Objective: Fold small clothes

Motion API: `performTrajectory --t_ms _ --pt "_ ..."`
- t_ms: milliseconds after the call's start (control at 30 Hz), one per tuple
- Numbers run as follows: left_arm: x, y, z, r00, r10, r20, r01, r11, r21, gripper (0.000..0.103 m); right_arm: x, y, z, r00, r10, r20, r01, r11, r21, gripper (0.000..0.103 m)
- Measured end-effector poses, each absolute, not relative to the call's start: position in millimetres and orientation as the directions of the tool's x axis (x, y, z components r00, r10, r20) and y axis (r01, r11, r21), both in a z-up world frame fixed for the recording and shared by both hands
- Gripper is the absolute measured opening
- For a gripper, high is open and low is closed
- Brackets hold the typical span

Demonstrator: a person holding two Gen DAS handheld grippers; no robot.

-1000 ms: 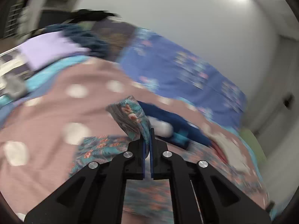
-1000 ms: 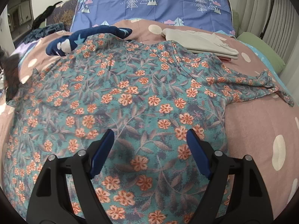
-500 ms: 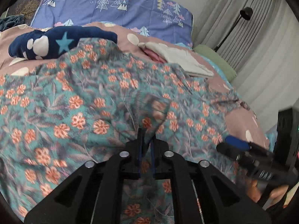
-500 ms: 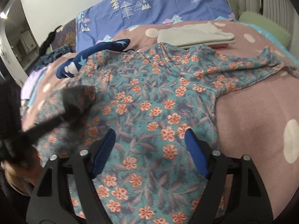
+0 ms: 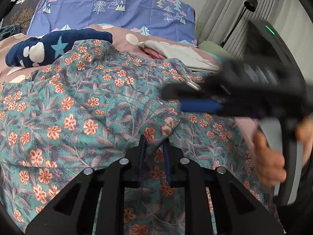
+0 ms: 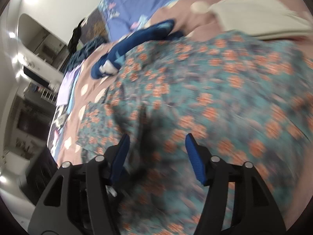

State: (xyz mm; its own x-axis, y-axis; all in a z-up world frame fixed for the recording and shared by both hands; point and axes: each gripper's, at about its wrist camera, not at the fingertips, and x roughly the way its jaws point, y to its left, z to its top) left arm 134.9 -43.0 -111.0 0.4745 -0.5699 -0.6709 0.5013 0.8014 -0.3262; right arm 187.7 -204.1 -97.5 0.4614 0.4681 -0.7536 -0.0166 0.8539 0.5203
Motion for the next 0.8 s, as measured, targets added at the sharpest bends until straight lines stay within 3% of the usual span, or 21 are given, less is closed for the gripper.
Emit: performTrajectory --t_ms 133,167,200,233,267,500,600,667,733,800 --pt "132.9 -38.7 -112.9 0.468 -0.583 -0.664 0.496 0.795 -0.35 0.014 220.2 -179.4 -114.5 0.349 0.517 -0.781 -0.035 0.84 0.541 0.062" --pt "133.1 -37.2 -113.5 0.463 -0.591 -0.661 0.494 0.791 -0.362 0.013 224.3 -175.2 -119.1 0.335 0.517 -0.788 -0.031 0.842 0.539 0.05" --pt "132.8 -36.2 -113.5 0.461 -0.595 -0.659 0.493 0.789 -0.367 0.012 228.3 -170.8 -123.6 0.321 0.506 -0.8 -0.027 0.85 0.527 0.027" --pt "132.7 -35.6 -113.2 0.46 -0.596 -0.659 0.493 0.788 -0.369 0.011 229.9 -169.1 -125.2 0.322 0.492 -0.809 -0.023 0.858 0.513 0.01" --pt "132.7 -34.9 -112.6 0.46 -0.597 -0.658 0.491 0.788 -0.371 0.01 228.6 -170.4 -124.9 0.334 0.486 -0.807 -0.021 0.86 0.51 0.003" --pt "135.2 -38.4 -73.1 0.494 -0.679 -0.543 0.521 0.731 -0.44 0.004 197.3 -202.1 -48.5 0.608 0.448 -0.655 -0.113 0.866 0.487 0.004" --pt "129.9 -54.3 -60.1 0.484 -0.708 -0.515 0.565 0.702 -0.434 0.004 194.9 -228.1 -44.2 0.654 0.373 -0.658 -0.054 0.891 0.452 0.004" --pt "123.4 -64.8 -62.3 0.483 -0.692 -0.537 0.579 0.712 -0.397 0.009 196.1 -249.9 -59.2 0.652 0.328 -0.683 0.011 0.898 0.441 0.004" --pt "120.2 -64.4 -66.5 0.495 -0.664 -0.561 0.569 0.735 -0.368 0.03 200.8 -272.8 -85.3 0.627 0.307 -0.716 0.087 0.886 0.456 0.004" --pt "117.9 -49.4 -71.0 0.526 -0.622 -0.58 0.535 0.772 -0.343 0.034 202.1 -285.3 -104.6 0.601 0.328 -0.729 0.131 0.859 0.495 0.004"
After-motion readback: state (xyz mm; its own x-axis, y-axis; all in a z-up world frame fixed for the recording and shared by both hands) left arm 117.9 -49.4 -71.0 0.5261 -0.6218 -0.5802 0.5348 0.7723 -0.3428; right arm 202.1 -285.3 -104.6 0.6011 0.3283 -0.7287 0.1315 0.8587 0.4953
